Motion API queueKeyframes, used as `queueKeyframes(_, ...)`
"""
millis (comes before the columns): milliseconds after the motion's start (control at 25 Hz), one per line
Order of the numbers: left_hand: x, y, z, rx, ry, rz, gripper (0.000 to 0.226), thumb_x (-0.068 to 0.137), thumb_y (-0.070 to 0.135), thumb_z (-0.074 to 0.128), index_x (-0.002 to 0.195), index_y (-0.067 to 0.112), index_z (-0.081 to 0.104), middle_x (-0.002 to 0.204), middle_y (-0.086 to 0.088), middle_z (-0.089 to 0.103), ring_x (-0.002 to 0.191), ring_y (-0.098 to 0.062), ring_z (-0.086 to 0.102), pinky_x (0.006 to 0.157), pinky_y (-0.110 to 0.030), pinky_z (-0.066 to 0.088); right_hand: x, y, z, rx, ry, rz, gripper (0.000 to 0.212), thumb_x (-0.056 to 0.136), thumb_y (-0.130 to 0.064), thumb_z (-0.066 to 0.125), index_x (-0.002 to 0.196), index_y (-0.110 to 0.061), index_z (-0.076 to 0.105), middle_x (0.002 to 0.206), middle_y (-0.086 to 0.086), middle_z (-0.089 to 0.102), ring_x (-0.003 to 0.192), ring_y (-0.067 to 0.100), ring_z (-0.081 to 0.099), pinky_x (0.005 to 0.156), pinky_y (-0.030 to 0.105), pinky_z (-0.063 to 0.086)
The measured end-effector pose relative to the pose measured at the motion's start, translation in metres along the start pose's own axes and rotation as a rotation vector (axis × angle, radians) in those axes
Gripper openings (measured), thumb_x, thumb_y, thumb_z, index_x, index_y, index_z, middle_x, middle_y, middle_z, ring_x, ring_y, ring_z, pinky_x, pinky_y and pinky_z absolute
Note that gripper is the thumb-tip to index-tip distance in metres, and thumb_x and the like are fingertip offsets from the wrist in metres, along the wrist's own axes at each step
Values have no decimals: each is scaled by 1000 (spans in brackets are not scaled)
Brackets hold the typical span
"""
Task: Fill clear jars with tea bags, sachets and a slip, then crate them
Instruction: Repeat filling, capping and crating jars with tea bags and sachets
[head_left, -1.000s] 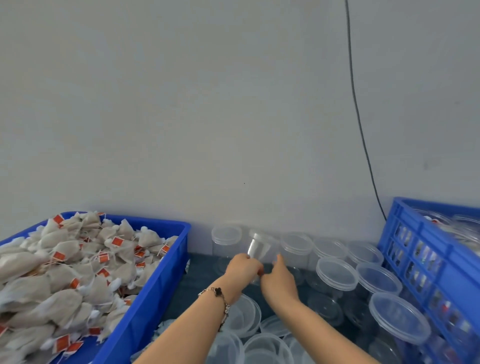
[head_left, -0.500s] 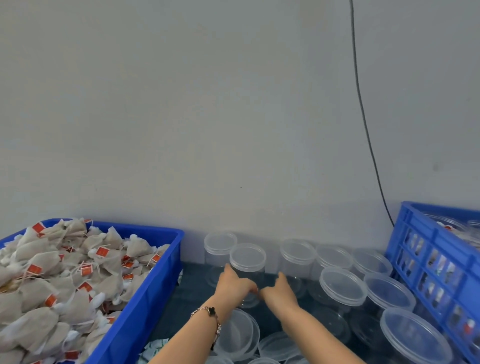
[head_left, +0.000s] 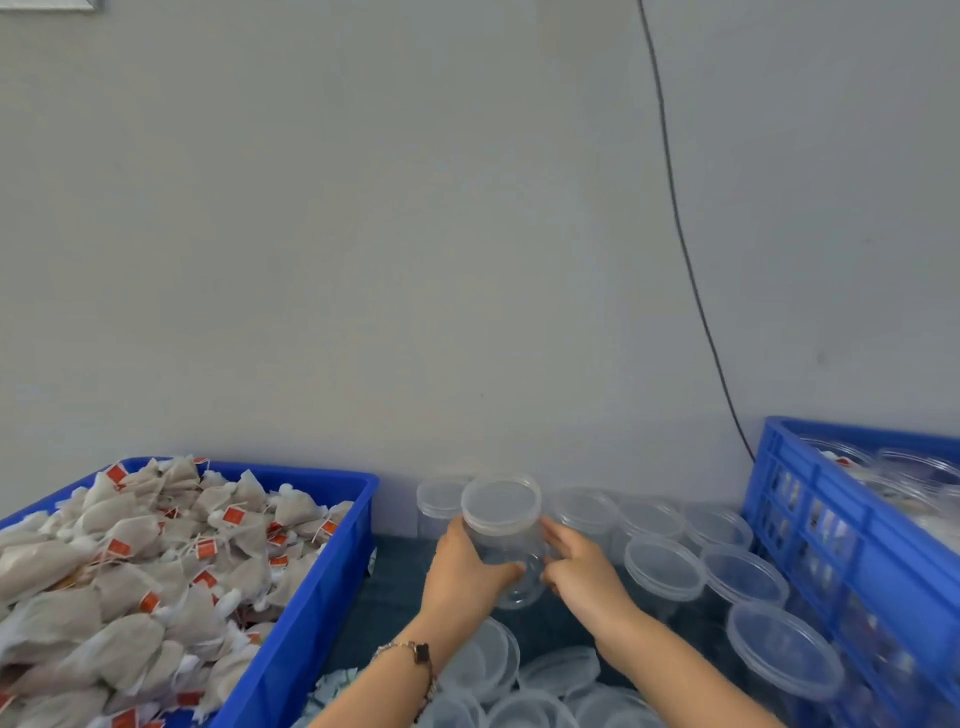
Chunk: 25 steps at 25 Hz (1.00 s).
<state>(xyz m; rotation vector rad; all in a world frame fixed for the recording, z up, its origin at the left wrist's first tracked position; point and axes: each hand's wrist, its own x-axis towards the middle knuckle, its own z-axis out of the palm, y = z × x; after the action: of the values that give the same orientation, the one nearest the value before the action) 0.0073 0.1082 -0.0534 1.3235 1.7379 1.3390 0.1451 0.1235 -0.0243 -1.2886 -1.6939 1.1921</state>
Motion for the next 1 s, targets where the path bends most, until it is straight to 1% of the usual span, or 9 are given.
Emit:
queueKeyframes(120,-30,14,-18,-27,-1,4,86,58,40,88,131,20,45,122,0,58,116,-19,54,98,-40,47,-50,-19,-5,26,-63,-9,62,87,12,40,141,-18,40,144,-3,44,130,13,43,101,25,42)
queueKeyframes(240,-71,20,-32,-22,-9,-35,92,56,48,88,131,12,48,126,-7,56,115,-22,56,98,-41,48,-99,-23,-4,-36,-122,-11,60,87,9,42,139,-21,41,140,-6,47,121,8,47,76,9,47)
queueKeyframes(400,-127,13,-55,139,27,88,89,55,51,87,125,14,45,117,2,56,105,-14,58,87,-34,51,-146,-17,-1,-194,-181,-65,64,89,0,49,147,-19,29,144,-1,45,129,12,45,94,21,43)
queueKeyframes(520,-157,0,-74,230,-19,212,89,52,57,82,125,27,41,114,17,53,103,-1,54,77,-20,45,-163,-21,-3,-246,-133,-88,56,92,-19,54,144,-22,34,134,-1,55,117,13,54,88,26,48)
queueKeyframes(640,-177,-14,-89,315,-59,319,89,52,60,80,128,37,40,117,26,49,107,4,50,79,-14,40,-176,-30,11,-382,-127,-99,56,89,-43,55,140,-25,39,120,-5,61,107,16,59,89,34,49)
queueKeyframes(760,-180,-18,-99,313,-79,391,75,51,62,80,115,57,41,112,39,52,106,15,49,76,-6,42,-187,-36,38,-538,-148,-123,61,80,-63,54,128,-25,48,104,-8,57,97,15,56,77,30,45)
queueKeyframes(840,-176,-16,-106,266,-76,398,76,50,66,78,115,63,38,118,37,52,112,9,51,86,-13,44,-185,-39,51,-621,-119,-79,85,73,-76,48,137,-22,38,120,2,53,103,17,52,76,31,39)
queueKeyframes(920,-170,-18,-110,245,-82,403,83,48,67,77,119,68,33,127,31,48,119,0,48,95,-29,45,-176,-45,58,-703,-82,-22,104,67,-86,40,147,-24,20,143,12,37,124,30,44,84,38,39)
queueKeyframes(1000,-170,-20,-113,251,-103,417,87,45,65,76,117,76,27,127,34,44,119,1,47,96,-30,44,-166,-52,63,-768,-32,-19,109,65,-89,37,147,-20,22,144,13,36,127,34,41,82,40,39)
